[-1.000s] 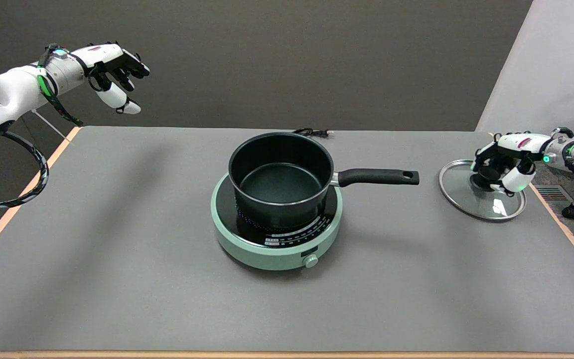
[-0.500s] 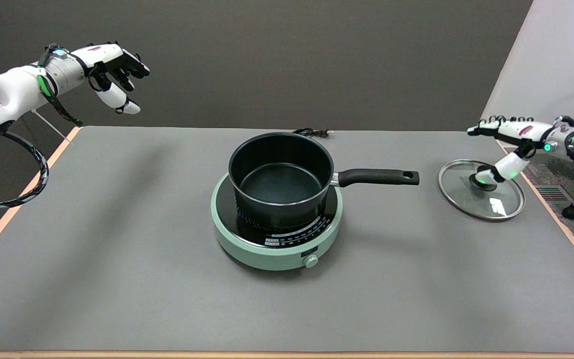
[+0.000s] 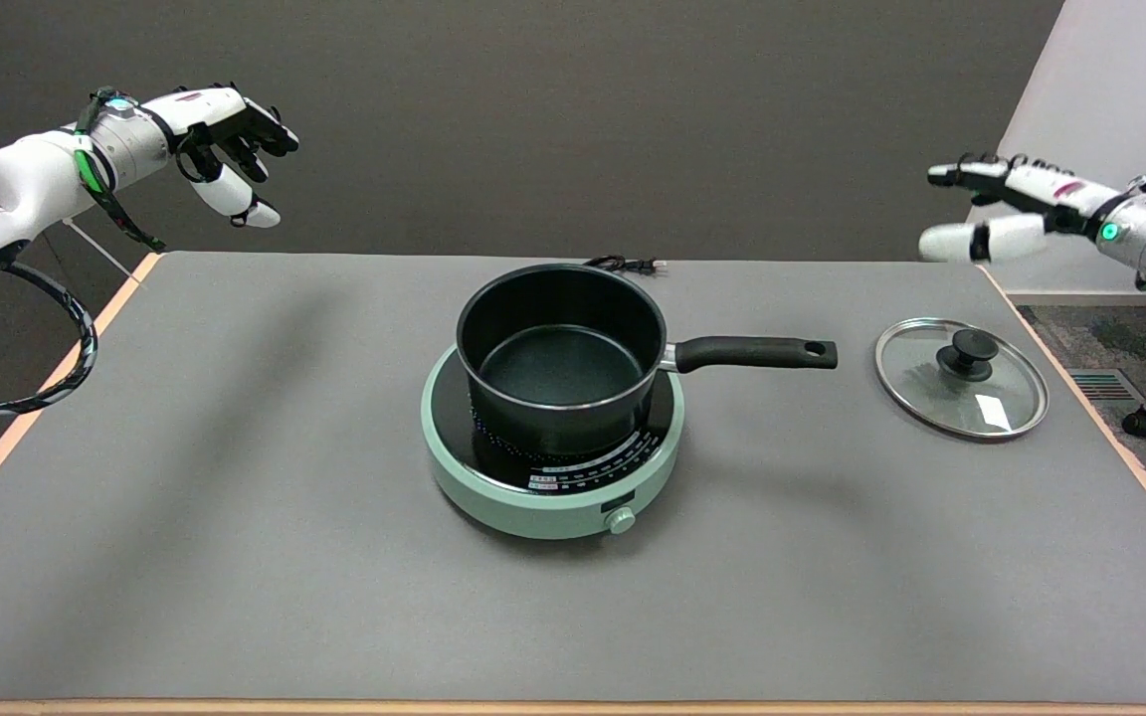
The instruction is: Place the pot lid onto the table.
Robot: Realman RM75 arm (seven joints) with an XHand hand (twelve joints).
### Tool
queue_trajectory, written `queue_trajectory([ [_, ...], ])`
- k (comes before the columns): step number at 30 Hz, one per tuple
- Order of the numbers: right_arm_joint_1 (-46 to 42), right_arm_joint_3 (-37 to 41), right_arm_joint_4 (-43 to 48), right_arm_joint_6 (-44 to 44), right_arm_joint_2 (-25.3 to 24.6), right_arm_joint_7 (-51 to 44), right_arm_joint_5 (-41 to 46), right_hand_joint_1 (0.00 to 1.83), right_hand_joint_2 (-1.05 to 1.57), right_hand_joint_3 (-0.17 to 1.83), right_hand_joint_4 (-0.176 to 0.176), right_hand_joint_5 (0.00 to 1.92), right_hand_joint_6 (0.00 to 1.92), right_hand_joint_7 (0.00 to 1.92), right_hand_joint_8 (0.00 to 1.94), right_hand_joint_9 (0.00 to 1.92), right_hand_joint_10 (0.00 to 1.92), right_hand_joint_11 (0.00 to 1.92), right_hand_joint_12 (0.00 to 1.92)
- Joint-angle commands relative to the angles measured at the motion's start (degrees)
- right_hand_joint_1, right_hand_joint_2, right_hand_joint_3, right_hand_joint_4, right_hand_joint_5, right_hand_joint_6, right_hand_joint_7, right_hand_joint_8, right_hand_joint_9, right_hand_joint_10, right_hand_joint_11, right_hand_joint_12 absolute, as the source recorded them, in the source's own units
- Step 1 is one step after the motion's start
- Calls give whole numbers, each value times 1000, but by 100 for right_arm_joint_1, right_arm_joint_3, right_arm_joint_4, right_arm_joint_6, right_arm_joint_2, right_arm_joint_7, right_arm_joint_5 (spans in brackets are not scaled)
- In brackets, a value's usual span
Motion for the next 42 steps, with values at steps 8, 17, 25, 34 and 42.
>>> queue_trajectory([
  [8,-1427,511,443,2245,-648,15,5308,277,515,943,-10,254,280,140,214,74,261,27,536],
  [17,-1554,509,927,2222,-783,-227,5576,212,616,681,-66,355,175,379,200,278,300,79,505],
  [25,-1548,503,1757,1751,-791,-832,5619,222,608,729,-84,454,177,516,195,398,390,117,557],
  [34,-1790,512,1925,1916,-1041,-832,6322,136,631,865,-90,419,194,453,240,347,423,116,594],
  [42,-1883,503,1683,2077,-1095,-832,6561,295,786,735,-130,463,201,501,200,403,351,157,549],
])
